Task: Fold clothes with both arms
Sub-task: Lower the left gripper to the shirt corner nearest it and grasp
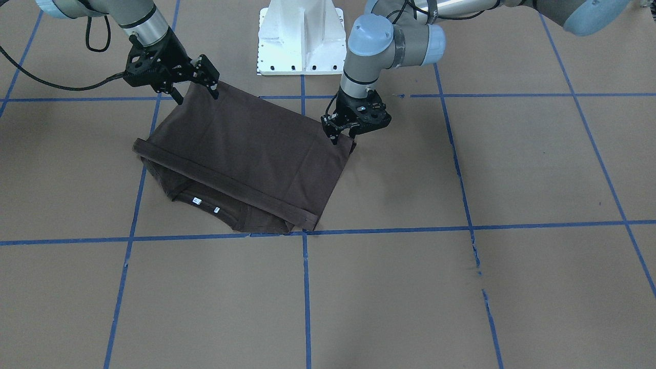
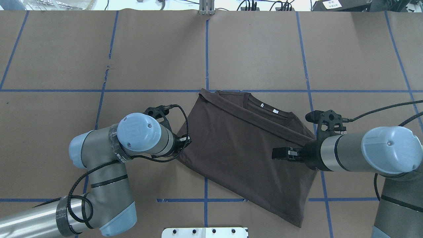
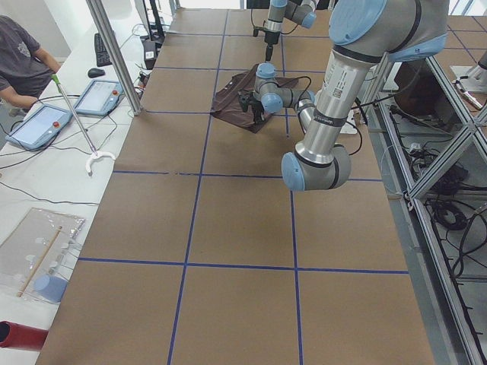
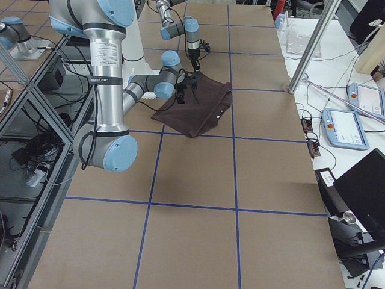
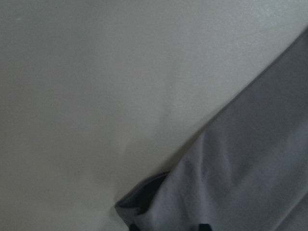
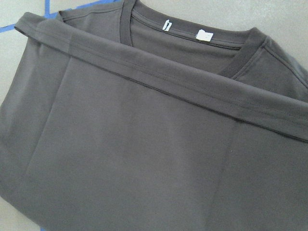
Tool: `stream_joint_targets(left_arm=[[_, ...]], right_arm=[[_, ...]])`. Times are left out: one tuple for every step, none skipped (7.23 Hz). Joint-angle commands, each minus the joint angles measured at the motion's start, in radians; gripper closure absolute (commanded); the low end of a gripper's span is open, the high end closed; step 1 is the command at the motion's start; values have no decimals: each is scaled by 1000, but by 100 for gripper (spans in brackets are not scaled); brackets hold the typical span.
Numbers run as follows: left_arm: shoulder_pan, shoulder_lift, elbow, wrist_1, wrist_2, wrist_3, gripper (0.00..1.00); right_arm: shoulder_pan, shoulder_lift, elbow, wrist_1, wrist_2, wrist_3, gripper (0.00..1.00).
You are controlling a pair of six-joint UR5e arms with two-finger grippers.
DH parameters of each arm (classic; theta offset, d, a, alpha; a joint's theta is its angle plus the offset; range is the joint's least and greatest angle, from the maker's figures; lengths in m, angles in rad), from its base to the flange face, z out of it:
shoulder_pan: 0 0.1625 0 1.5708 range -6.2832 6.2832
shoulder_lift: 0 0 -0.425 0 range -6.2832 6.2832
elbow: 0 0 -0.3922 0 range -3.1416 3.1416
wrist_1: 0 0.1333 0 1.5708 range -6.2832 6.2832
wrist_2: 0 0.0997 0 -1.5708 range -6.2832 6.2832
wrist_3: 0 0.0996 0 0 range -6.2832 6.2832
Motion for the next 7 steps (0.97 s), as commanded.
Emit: stream_joint_targets(left_arm=[[-46, -1, -82, 91, -2, 2, 100], [-58, -1, -69, 93, 0, 14, 100], [-59, 0, -51, 91, -4, 19, 100], [-57, 2, -47, 90, -7, 19, 48], [-52, -12, 23, 77, -2, 12, 0], [-51, -26, 51, 50, -7, 2, 0], [-34, -27, 54, 50, -10, -11, 0]], right_arm=[[16, 9, 10, 0, 5, 0, 0], [20, 18, -2, -3, 5, -1, 0], [16, 20, -16, -3, 6, -1, 0], [18, 23, -7, -3, 6, 0, 0], [18, 22, -14, -3, 8, 0, 0], [18, 23, -19, -3, 12, -1, 0], [18, 23, -19, -3, 12, -1, 0]])
